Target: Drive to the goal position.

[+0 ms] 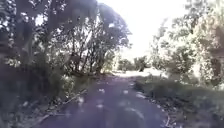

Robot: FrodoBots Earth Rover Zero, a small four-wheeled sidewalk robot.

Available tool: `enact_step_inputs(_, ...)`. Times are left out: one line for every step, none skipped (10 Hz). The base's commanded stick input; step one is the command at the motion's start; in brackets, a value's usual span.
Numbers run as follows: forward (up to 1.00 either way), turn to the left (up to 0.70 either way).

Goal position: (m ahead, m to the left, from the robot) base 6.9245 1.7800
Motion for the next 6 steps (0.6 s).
enact_step_inputs(0.5, 0.0)
enact_step_inputs(0.5, 0.0)
enact_step_inputs(0.5, 0.0)
enact_step_inputs(0.5, 0.0)
enact_step_inputs(0.5, 0.0)
enact_step_inputs(0.5, 0.0)
